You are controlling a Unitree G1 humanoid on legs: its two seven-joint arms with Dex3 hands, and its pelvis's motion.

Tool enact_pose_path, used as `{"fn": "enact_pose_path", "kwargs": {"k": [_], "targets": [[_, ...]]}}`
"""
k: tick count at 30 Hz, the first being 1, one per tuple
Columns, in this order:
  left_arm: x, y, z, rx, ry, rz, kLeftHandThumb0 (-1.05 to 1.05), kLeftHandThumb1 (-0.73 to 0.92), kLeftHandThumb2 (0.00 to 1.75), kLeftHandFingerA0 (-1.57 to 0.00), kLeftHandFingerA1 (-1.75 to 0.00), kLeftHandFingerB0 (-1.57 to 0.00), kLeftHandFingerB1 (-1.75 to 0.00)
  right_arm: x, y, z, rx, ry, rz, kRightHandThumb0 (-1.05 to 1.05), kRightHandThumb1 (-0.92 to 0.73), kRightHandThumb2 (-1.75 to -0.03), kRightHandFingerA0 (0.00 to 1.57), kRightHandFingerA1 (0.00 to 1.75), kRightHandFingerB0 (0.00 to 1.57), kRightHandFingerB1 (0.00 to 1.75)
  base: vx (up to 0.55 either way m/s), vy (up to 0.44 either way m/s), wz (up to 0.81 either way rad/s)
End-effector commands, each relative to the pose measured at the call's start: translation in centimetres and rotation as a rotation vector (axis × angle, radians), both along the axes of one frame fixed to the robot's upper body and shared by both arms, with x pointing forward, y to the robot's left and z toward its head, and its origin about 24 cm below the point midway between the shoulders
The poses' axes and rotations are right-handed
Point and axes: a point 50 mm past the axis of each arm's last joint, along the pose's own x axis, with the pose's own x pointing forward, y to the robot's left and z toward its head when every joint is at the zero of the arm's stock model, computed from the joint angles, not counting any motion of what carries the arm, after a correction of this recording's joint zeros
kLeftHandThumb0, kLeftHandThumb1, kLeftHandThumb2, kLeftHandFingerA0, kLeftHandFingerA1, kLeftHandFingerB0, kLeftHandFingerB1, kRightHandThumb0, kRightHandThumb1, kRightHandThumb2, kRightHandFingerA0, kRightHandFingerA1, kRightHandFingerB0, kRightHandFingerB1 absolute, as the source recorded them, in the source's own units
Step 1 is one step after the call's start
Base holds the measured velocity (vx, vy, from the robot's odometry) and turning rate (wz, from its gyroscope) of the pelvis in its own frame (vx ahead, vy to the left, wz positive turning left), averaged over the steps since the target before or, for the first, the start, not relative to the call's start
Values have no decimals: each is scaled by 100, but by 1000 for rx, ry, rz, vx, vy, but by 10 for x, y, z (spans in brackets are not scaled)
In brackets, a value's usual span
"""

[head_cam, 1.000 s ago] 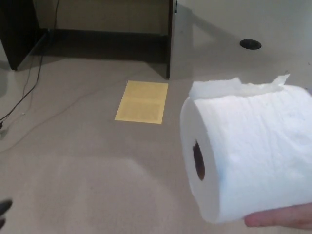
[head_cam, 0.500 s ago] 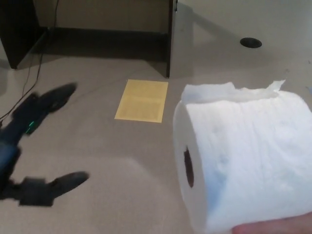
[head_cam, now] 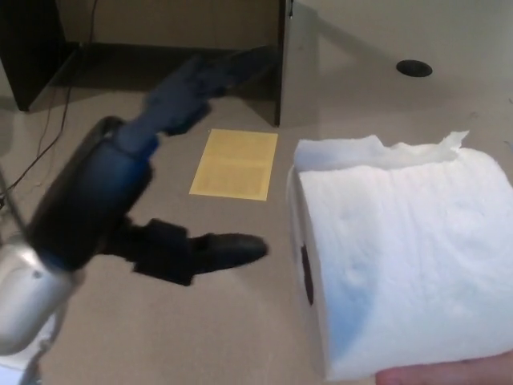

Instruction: A person is holding a toilet paper roll and the robot extends its left hand to grab the roll by inserting its thumb into the gap in the middle and brings its hand down by its side. Then it extends its arm again to hand the toilet paper roll back to the person.

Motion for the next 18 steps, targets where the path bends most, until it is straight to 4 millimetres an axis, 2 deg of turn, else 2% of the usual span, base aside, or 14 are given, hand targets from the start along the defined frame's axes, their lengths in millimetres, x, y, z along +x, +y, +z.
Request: {"fn": "enact_pose_path", "kwargs": {"k": [1, 5, 7, 8, 11, 12, 13, 18], "targets": [[5, -23, 3, 64, 91, -25, -43, 40, 52, -21, -31, -16, -27, -3, -3, 0, 6, 5, 4, -40, -64, -60, 74, 56, 56, 42, 0, 0, 0], [1, -35, 2, 71, 82, -47, -42, 37, 51, -19, -30, -16, -27, -5, -2, -1, 1, 2, 14, -40, -64, -60, 76, 58, 58, 42, 0, 0, 0], [3, -39, 3, 58, 80, -63, -38, 36, 51, -18, -30, -17, -27, 1, 0, 1, 16, -4, 9, -40, -63, -59, 76, 59, 58, 43, 0, 0, 0], [0, -42, 0, 65, 92, -67, -23, 17, 76, 0, -49, 0, -47, -5, -1, -1, 10, 7, 10, -40, -64, -59, 76, 58, 57, 43, 0, 0, 0], [-5, -47, -1, 86, 94, -69, -24, 16, 76, -1, -49, -1, -47, -9, -2, -3, 4, 12, 17, -41, -64, -60, 75, 57, 57, 43, 0, 0, 0], [-6, -48, -1, 84, 105, -76, -41, 35, 51, -19, -32, -16, -27, -10, -2, -3, 10, 12, 15, -40, -64, -60, 75, 55, 57, 43, 0, 0, 0], [-5, -50, 1, 90, 102, -79, -24, 17, 77, -3, -49, -2, -48, -3, -1, 0, 17, -3, 15, -40, -64, -60, 75, 54, 57, 43, 0, 0, 0], [-5, -59, 2, 108, 90, -93, -27, 20, 79, -1, -49, 0, -48, 3, 0, 2, 37, -6, -2, -40, -64, -60, 76, 60, 58, 43, 0, 0, 0]]}}
